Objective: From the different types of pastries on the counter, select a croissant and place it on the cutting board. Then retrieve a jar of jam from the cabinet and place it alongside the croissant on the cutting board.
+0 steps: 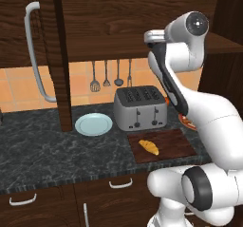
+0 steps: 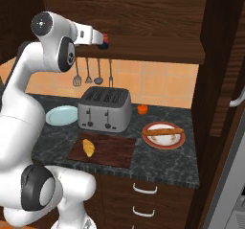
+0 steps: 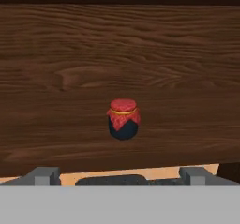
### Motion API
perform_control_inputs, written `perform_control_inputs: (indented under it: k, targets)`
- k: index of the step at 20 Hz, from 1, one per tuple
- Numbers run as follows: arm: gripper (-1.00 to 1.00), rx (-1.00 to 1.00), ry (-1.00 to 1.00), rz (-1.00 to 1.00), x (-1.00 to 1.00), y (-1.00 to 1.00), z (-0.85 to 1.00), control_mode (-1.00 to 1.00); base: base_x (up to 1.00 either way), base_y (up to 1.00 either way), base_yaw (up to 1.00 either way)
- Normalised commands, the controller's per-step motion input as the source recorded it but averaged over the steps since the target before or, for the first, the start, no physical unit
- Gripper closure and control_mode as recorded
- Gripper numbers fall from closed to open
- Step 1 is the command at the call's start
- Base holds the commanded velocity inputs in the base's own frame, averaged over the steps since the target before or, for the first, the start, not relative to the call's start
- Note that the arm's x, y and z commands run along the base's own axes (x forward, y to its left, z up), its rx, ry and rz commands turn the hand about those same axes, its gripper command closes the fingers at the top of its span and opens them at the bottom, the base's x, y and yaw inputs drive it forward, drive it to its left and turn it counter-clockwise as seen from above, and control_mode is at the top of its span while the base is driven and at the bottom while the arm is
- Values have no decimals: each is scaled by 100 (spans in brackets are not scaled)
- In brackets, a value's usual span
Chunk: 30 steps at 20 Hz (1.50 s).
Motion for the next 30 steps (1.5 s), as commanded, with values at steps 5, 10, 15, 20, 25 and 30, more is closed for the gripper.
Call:
perform_control_inputs:
  k: [5,10,15,20,25,30]
  targets:
    - [-100,0,1,0,17,-2,0,-100,0,0,0]
    - [-100,1,1,0,43,-4,0,-100,0,0,0]
    - [-100,3,0,1,44,-15,0,-100,0,0,0]
    - [-100,0,0,0,0,0,-4,-100,0,0,0]
    - [-100,0,0,0,0,0,-23,-100,0,0,0]
    - [-100,0,0,0,2,0,0,-100,0,0,0]
